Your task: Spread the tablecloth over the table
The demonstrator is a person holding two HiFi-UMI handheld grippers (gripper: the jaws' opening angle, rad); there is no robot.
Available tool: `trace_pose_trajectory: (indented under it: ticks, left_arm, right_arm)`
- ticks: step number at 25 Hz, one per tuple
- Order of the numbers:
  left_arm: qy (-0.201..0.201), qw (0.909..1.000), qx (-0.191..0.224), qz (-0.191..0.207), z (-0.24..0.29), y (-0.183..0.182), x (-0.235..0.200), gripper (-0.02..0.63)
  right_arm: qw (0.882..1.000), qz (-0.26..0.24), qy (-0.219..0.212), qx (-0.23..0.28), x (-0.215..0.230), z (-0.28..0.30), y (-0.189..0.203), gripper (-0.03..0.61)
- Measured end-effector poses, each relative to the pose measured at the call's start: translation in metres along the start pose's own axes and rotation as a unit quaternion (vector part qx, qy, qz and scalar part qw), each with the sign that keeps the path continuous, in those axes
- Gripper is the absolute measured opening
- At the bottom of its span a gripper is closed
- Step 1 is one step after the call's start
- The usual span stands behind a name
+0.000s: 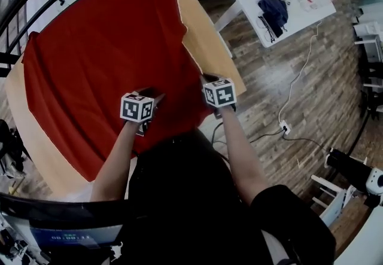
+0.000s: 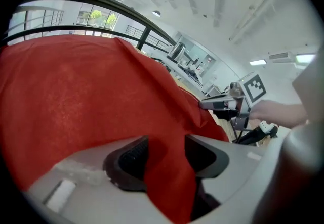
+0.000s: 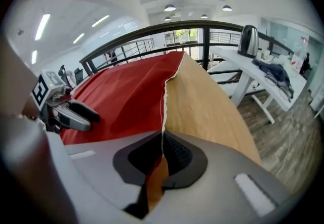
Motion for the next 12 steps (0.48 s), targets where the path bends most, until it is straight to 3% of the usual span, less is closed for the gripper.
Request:
trace_pose_trajectory:
  ticks: [3,8,12]
  left_arm:
    - [-0.028,0.9994,0.0,0.021,-0.002,0.002,0.001,0.224]
    - [-0.07,0.997,0.006,0.032,0.004,0.002,0.007,0.224]
    - [-0.116,0.9925,0.019,0.034,0.013,-0.002,0.012,0.221]
  right_arm:
    - [0.997,-0.029,0.066,-0.005,0.036,-0.022,0.002,0.017]
    - [0.983,-0.085,0.161,-0.016,0.118,-0.06,0.002,0.017]
    - [0.983,-0.124,0.131,-0.023,0.14,-0.05,0.002,0.018]
Point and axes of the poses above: the fingertips, and each gripper's own axes: z forward along the fingers, x to its right, y out of its underside, the point moved 3 cm from there along -z, backward along the fingers, and after that the axes turned 3 degrees about -y, right-handed, at the moved point
